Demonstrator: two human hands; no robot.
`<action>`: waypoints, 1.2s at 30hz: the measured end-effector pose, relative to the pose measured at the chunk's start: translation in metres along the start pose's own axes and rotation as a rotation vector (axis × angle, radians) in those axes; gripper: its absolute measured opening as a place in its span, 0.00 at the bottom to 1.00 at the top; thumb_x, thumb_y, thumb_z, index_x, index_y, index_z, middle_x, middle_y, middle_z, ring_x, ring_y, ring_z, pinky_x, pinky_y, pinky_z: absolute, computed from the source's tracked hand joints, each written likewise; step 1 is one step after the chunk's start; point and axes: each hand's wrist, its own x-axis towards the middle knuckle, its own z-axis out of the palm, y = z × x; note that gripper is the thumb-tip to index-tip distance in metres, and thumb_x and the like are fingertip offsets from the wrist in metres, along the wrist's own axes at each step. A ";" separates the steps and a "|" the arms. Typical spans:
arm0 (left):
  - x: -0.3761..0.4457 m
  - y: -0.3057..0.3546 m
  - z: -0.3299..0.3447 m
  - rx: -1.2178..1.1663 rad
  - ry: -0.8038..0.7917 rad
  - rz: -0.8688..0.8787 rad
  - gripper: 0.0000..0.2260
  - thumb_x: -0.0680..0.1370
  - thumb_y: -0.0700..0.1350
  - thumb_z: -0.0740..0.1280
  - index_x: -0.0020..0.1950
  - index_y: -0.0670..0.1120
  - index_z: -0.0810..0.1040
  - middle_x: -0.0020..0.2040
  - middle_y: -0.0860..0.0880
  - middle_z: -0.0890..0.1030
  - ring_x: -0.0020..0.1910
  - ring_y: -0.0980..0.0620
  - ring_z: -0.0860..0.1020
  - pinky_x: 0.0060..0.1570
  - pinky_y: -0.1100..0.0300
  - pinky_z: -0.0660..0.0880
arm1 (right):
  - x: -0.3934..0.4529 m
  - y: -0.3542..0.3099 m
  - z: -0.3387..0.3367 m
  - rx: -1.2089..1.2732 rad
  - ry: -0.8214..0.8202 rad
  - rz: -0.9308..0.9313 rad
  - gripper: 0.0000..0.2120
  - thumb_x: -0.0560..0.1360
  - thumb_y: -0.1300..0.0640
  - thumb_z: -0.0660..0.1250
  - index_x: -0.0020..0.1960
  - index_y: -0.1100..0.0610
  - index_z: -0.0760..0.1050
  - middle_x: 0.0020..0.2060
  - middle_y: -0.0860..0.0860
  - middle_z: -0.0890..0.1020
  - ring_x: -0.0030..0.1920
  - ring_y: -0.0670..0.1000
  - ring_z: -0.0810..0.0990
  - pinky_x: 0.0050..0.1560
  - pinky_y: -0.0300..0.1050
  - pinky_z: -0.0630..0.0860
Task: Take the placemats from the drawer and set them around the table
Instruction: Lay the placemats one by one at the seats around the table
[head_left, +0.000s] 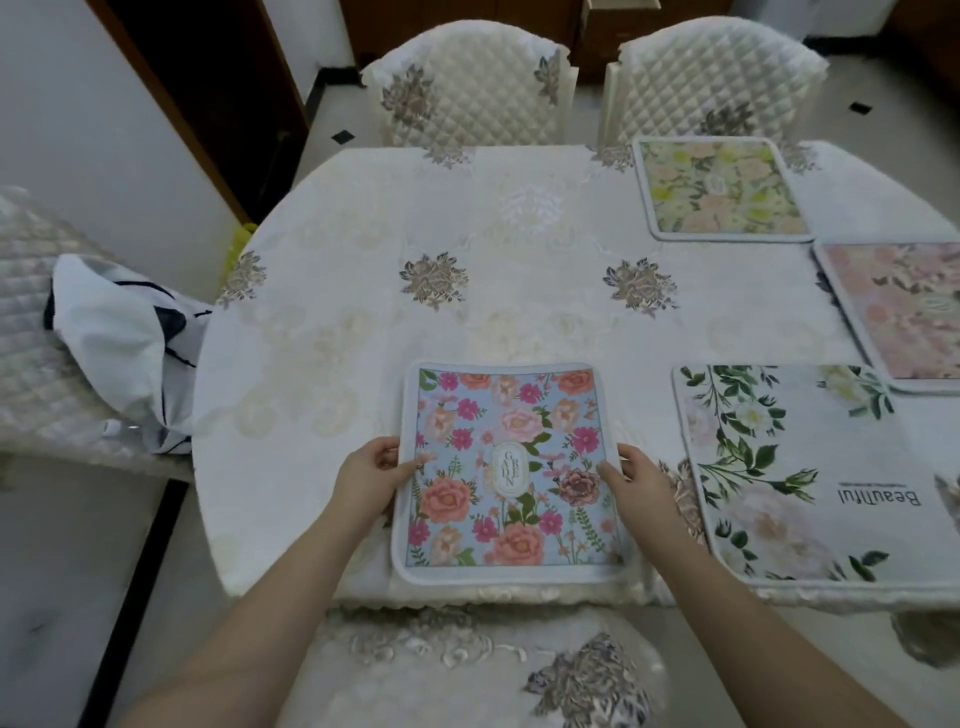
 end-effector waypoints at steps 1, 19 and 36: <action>0.000 0.000 0.000 -0.007 0.008 0.004 0.17 0.70 0.51 0.79 0.56 0.51 0.80 0.46 0.50 0.86 0.40 0.50 0.86 0.41 0.46 0.83 | 0.001 0.000 0.001 -0.010 -0.007 -0.004 0.12 0.81 0.56 0.63 0.63 0.57 0.73 0.52 0.51 0.82 0.47 0.48 0.82 0.44 0.45 0.80; 0.014 -0.006 0.019 0.341 0.261 0.328 0.18 0.81 0.45 0.65 0.70 0.46 0.73 0.58 0.49 0.77 0.57 0.51 0.76 0.53 0.60 0.71 | 0.002 0.004 0.019 -0.332 0.291 -0.160 0.23 0.80 0.54 0.62 0.73 0.55 0.64 0.62 0.56 0.68 0.59 0.55 0.70 0.59 0.53 0.72; 0.106 0.021 0.097 1.100 -0.015 0.751 0.30 0.81 0.58 0.35 0.81 0.50 0.48 0.81 0.53 0.47 0.80 0.56 0.47 0.78 0.52 0.41 | 0.109 -0.042 0.115 -0.851 0.029 -0.611 0.28 0.82 0.48 0.42 0.80 0.55 0.48 0.80 0.50 0.51 0.79 0.48 0.45 0.77 0.45 0.37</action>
